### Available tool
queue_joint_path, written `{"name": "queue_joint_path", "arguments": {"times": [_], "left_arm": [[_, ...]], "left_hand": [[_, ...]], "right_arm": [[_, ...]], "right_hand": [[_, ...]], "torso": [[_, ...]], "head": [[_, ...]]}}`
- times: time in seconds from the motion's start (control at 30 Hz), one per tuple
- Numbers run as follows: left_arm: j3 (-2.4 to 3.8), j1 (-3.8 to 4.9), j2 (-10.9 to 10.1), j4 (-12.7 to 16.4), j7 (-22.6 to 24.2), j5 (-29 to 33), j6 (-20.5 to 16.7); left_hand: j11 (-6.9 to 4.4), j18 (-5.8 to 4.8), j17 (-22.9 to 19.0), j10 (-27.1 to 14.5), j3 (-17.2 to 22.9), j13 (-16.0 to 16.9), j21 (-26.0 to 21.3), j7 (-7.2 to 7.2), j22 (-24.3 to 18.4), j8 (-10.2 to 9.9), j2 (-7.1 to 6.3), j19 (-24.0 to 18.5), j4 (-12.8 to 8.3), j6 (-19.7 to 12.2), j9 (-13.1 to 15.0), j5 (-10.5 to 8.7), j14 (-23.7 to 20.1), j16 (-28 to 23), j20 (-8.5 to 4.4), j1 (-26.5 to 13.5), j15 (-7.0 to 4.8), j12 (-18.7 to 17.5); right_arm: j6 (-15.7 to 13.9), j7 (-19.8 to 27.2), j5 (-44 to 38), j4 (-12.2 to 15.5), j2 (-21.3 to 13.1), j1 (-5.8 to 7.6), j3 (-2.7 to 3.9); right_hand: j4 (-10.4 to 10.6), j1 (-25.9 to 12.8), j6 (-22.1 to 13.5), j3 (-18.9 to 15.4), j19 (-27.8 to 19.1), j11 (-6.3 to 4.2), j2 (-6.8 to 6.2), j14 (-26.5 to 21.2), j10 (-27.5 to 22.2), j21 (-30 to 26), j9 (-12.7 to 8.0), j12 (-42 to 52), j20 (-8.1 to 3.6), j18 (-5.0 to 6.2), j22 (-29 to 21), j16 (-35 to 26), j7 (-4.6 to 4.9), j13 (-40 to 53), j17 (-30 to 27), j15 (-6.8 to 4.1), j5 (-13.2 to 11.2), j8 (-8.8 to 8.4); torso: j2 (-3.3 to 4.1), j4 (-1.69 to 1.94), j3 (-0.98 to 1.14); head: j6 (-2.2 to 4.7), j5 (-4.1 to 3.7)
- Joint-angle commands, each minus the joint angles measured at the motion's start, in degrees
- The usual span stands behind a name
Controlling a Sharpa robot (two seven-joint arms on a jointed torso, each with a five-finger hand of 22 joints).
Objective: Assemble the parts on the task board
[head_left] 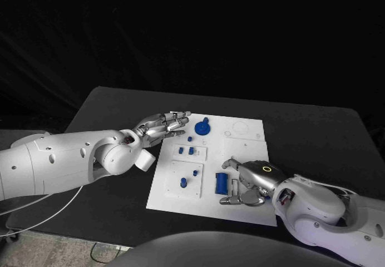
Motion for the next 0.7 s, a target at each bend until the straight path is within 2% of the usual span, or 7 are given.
{"name": "queue_joint_path", "arguments": {"times": [0.03,0.27,0.33,0.4,0.47,0.57,0.7], "left_arm": [[0.03,-0.05,0.09,0.05,0.44,0.00,1.23],[0.03,-0.05,0.06,0.07,0.59,0.00,1.10],[0.03,-0.05,0.08,0.08,0.81,-0.01,0.99],[0.03,-0.05,0.09,0.11,1.32,-0.02,0.85],[0.03,-0.05,0.08,0.16,1.95,-0.19,0.72],[0.03,-0.05,0.10,0.17,2.53,-0.32,0.53],[0.03,-0.05,0.14,0.16,2.73,-0.39,0.41]], "left_hand": [[0.32,-1.09,0.08,-0.02,-0.05,0.09,0.32,0.21,0.05,0.25,0.27,0.23,-0.34,0.04,0.09,0.18,-0.13,0.36,-0.04,0.39,0.35,0.31],[0.43,-1.14,0.09,0.03,-0.07,0.10,0.36,0.25,0.10,0.28,0.31,0.30,-0.31,0.19,0.11,0.16,-0.09,0.40,-0.04,0.33,0.39,0.38],[0.43,-1.14,0.09,0.03,-0.07,0.10,0.36,0.26,0.10,0.29,0.31,0.31,-0.32,0.19,0.11,0.16,-0.09,0.40,-0.04,0.33,0.39,0.39],[0.60,-1.19,0.11,0.18,-0.09,0.14,0.41,0.25,0.19,0.34,0.27,0.42,-0.37,0.35,0.13,0.18,-0.01,0.47,-0.05,0.33,0.40,0.68],[0.73,-1.25,0.15,0.36,-0.12,0.17,0.51,0.16,0.36,0.38,0.19,0.62,-0.47,0.45,0.14,0.23,0.16,0.61,-0.05,0.36,0.44,0.93],[0.93,-1.33,0.25,0.83,-0.16,0.27,0.68,-0.02,0.62,0.41,0.11,0.97,-0.64,0.51,0.14,0.29,0.64,0.98,-0.06,0.41,0.46,1.69],[0.99,-1.34,0.27,0.95,-0.17,0.30,0.71,-0.05,0.67,0.42,0.11,1.04,-0.66,0.51,0.14,0.30,0.72,1.04,-0.06,0.40,0.45,1.93]], "right_arm": [[-4.20,1.10,-0.43,0.40,-0.62,-0.01,0.04],[-6.79,2.78,3.98,1.55,-2.85,1.97,0.24],[-6.94,2.97,6.68,1.82,-3.56,2.81,0.26],[-6.76,3.02,11.20,2.02,-4.37,3.95,0.27],[-5.88,2.79,16.02,2.03,-5.12,5.30,0.27],[-3.61,1.99,20.40,1.79,-5.97,7.17,0.27],[-1.24,0.88,22.75,1.13,-6.54,8.44,0.27]], "right_hand": [[0.06,-0.34,0.47,-0.92,0.13,0.15,-1.13,3.93,5.92,0.10,-0.51,0.22,0.10,0.93,5.59,-0.20,-0.26,15.10,5.56,0.09,-2.06,0.14],[0.00,-0.79,2.86,0.31,0.27,-0.09,1.11,4.09,5.92,0.46,-1.50,0.22,-0.05,0.88,5.68,0.10,-0.53,15.10,6.12,-0.09,-4.16,1.02],[0.01,-1.42,4.41,1.12,0.33,-0.09,2.75,4.14,5.92,0.65,-1.70,0.22,-0.07,0.84,5.73,0.22,-0.51,15.10,6.33,-0.12,-4.79,1.71],[-0.32,-2.24,7.76,2.35,0.40,0.05,6.45,4.22,5.92,0.78,-1.61,0.22,0.00,0.79,5.76,0.38,-0.43,15.10,6.61,-0.10,-4.66,3.38],[-0.50,-2.55,12.18,2.68,0.63,-0.02,8.87,4.36,5.92,1.50,-1.24,0.22,-0.02,0.71,5.92,0.70,-0.41,15.10,7.20,-0.01,-2.42,5.52],[-0.69,-1.20,20.34,2.45,1.11,-0.18,10.20,4.45,5.92,3.19,-0.70,0.22,-0.08,0.50,6.28,0.95,-0.94,15.10,7.61,-0.13,1.26,8.22],[-0.91,2.04,25.01,3.03,1.27,-0.60,11.12,4.46,5.92,3.85,-0.69,0.22,-0.35,0.44,6.38,1.01,-1.69,15.10,7.70,-0.49,8.55,8.30]], "torso": [[-0.02,0.02,0.01],[-0.03,0.05,-0.05],[-0.03,0.06,-0.06],[-0.01,0.14,-0.09],[-0.02,0.11,-0.09],[-0.08,0.04,-0.08],[-0.12,0.01,-0.11]], "head": [[0.00,0.09],[0.00,0.01],[0.00,0.01],[0.00,-0.12],[0.00,-0.14],[0.00,-0.17],[0.00,-0.29]]}}
